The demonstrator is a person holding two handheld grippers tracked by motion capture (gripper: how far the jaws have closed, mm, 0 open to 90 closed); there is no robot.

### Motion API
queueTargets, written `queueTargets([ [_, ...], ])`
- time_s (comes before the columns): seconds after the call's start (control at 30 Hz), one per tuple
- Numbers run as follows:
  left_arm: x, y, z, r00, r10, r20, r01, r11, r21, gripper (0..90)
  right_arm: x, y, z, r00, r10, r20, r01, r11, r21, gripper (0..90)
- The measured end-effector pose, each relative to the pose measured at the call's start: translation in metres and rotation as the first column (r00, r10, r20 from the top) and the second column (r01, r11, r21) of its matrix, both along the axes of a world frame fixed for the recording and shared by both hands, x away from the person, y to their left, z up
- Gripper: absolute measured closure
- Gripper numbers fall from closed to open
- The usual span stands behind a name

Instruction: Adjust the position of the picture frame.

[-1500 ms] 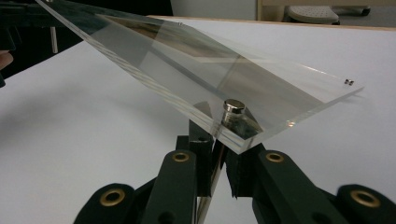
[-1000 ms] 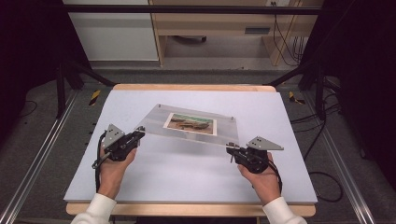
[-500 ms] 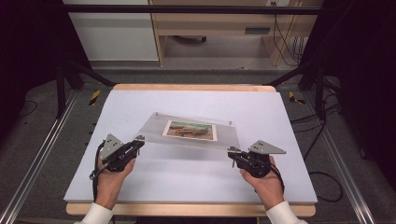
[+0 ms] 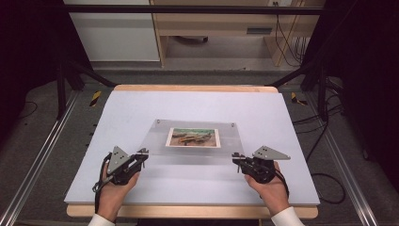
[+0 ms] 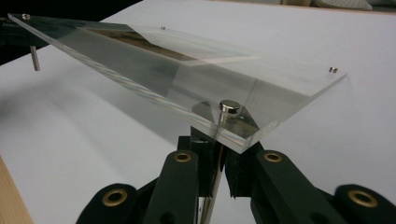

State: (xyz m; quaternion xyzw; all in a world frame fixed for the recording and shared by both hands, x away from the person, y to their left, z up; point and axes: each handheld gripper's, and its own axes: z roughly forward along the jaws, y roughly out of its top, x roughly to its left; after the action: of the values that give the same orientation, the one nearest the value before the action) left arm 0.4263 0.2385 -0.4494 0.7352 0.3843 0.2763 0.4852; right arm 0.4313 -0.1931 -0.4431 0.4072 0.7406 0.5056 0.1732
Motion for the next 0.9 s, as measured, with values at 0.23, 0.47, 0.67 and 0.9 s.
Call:
queueTargets([
  [0.23, -0.005, -0.001, -0.008, 0.9998, -0.014, -0.017, 0.015, 0.9994, 0.031, 80.1, -0.003, -0.001, -0.010, 0.9996, -0.010, -0.026, 0.010, 0.9999, -0.004, 84.4],
  [0.47, -0.009, -0.002, -0.014, 0.9988, -0.036, -0.034, 0.038, 0.9974, 0.061, 79.1, -0.005, -0.002, -0.017, 0.9987, -0.027, -0.044, 0.027, 0.9996, -0.002, 85.0],
  [0.67, -0.011, -0.002, -0.020, 0.9970, -0.055, -0.054, 0.060, 0.9943, 0.088, 77.0, -0.006, -0.002, -0.023, 0.9972, -0.034, -0.066, 0.033, 0.9993, -0.018, 85.2],
  [0.9, -0.011, -0.001, -0.022, 0.9952, -0.067, -0.071, 0.075, 0.9912, 0.109, 78.0, -0.007, -0.001, -0.027, 0.9959, -0.031, -0.085, 0.028, 0.9989, -0.038, 85.1],
])
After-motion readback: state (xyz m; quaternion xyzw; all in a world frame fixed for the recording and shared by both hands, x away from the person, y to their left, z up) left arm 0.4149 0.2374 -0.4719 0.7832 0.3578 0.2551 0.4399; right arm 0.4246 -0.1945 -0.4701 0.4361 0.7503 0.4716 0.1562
